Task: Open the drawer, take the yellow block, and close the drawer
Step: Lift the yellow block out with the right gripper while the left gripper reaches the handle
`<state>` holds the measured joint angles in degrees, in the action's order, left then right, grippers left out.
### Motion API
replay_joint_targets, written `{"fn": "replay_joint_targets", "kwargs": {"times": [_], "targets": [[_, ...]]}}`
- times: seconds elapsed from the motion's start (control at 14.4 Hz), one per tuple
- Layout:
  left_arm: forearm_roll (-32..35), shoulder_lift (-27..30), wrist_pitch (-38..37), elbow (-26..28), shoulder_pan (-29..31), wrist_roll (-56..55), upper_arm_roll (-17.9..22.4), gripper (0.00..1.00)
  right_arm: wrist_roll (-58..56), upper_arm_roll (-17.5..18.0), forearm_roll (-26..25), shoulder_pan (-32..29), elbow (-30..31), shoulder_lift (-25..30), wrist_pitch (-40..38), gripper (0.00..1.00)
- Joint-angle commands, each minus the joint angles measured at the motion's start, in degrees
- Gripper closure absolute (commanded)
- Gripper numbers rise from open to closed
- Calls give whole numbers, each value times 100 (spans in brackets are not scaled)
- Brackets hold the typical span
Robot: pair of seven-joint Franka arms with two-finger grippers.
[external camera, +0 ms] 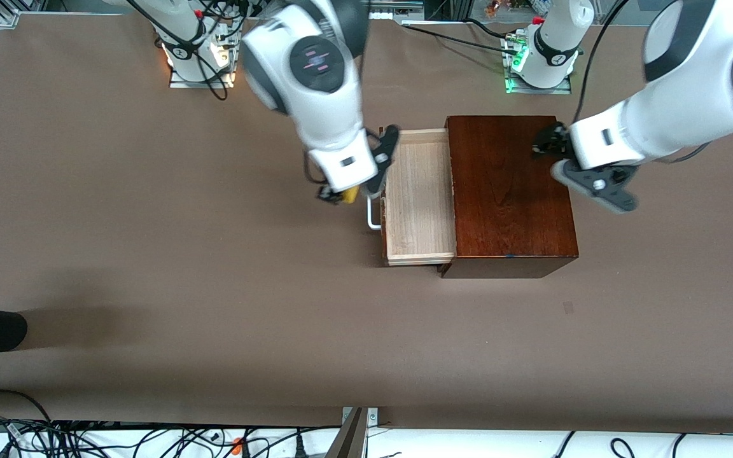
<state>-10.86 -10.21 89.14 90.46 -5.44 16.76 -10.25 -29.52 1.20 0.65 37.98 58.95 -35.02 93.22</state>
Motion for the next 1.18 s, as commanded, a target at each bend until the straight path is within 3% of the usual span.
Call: {"fn": "replay_joint_targets", "kwargs": {"times": [0.0, 0.28, 0.55, 0.83, 0.97, 1.11], "targets": [[-467, -778, -64, -720, -562, 668, -90, 0, -1, 21, 119, -430, 55, 214, -146, 100], [-777, -1210, 882, -810, -1361, 1055, -170, 0, -10, 12, 137, -1309, 64, 328, -242, 100], [-777, -1632, 2104, -810, -2074, 2731, -179, 0, 69, -41, 390, -2118, 239, 364, -532, 100], [-471, -2045, 2879, -775, -2724, 3588, -161, 0, 421, -418, 603, -2427, 810, 373, -261, 96], [-128, -2238, 3099, -740, -2927, 3519, -161, 0, 630, -480, 594, -2418, 1483, 678, 89, 97], [-101, -2449, 3310, -731, -3042, 3509, -153, 0, 781, -498, 585, -2436, 2634, 1258, 756, 98]]}}
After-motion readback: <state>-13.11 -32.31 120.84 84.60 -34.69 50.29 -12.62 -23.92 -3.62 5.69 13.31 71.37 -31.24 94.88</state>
